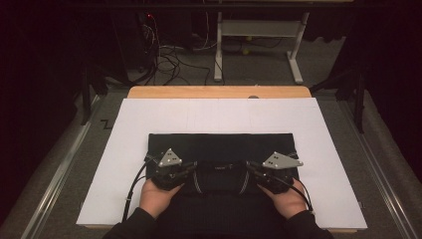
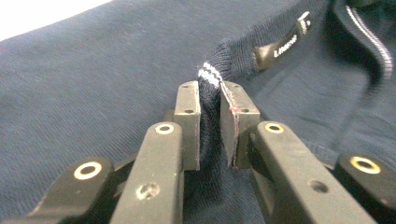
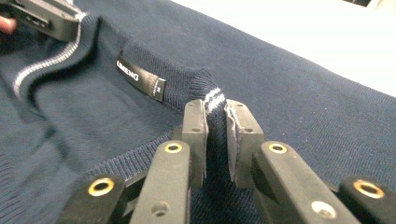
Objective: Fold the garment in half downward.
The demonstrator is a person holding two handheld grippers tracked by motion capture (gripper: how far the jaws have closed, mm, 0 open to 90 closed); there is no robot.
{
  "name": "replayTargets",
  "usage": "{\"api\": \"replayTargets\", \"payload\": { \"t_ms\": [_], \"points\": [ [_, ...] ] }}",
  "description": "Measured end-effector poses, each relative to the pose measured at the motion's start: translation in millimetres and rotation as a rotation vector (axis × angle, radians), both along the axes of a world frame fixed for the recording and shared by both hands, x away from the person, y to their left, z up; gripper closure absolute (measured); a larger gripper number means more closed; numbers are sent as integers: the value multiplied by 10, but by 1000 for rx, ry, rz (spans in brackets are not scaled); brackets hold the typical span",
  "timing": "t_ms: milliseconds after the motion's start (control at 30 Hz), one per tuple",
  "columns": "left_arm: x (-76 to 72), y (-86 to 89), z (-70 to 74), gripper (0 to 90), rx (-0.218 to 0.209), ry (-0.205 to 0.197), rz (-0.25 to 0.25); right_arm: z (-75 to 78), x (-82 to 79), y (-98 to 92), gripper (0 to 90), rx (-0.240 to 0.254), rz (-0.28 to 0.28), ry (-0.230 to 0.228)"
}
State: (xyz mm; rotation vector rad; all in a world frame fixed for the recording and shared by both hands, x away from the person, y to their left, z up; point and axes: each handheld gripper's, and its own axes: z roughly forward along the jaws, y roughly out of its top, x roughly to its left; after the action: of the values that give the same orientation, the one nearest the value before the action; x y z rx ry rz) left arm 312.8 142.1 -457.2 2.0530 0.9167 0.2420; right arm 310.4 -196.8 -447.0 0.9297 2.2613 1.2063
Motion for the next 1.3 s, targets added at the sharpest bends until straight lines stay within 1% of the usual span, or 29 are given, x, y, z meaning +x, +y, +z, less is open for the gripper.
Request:
{"api": "replayTargets", "payload": {
  "t_ms": [67, 133, 233, 467, 500, 600, 767, 867, 967, 1200, 1300],
  "points": [
    [-62, 39, 16, 744, -13, -4, -15, 0, -69, -25, 798, -2, 11, -22],
    [-136, 72, 36, 745, -29, -17, -28, -3, -146, -43, 798, -5, 20, -26],
    [-232, 88, 62, 745, -36, -33, -43, -10, -259, -66, 796, 0, 41, -34],
    [-416, 127, 86, 744, -55, -35, -80, 37, -514, -115, 794, 22, 77, -70],
    [-444, 135, 92, 744, -55, -38, -83, 39, -548, -123, 793, 25, 81, -69],
    [-523, 166, 107, 743, -74, -40, -87, 40, -637, -146, 793, 30, 98, -70],
    [-634, 214, 119, 744, -75, -46, -86, 47, -746, -190, 793, 35, 103, -73],
    [-702, 230, 121, 746, -79, -46, -94, 55, -805, -211, 793, 40, 112, -75],
    [-777, 227, 124, 758, -69, -56, -107, 62, -870, -223, 793, 41, 116, -80],
    [-922, 197, 79, 765, -44, -39, -142, 42, -1000, -262, 796, 36, 129, -66],
    [-978, 172, 54, 768, -22, -33, -153, 21, -1049, -277, 799, 27, 134, -54]
  ]
}}
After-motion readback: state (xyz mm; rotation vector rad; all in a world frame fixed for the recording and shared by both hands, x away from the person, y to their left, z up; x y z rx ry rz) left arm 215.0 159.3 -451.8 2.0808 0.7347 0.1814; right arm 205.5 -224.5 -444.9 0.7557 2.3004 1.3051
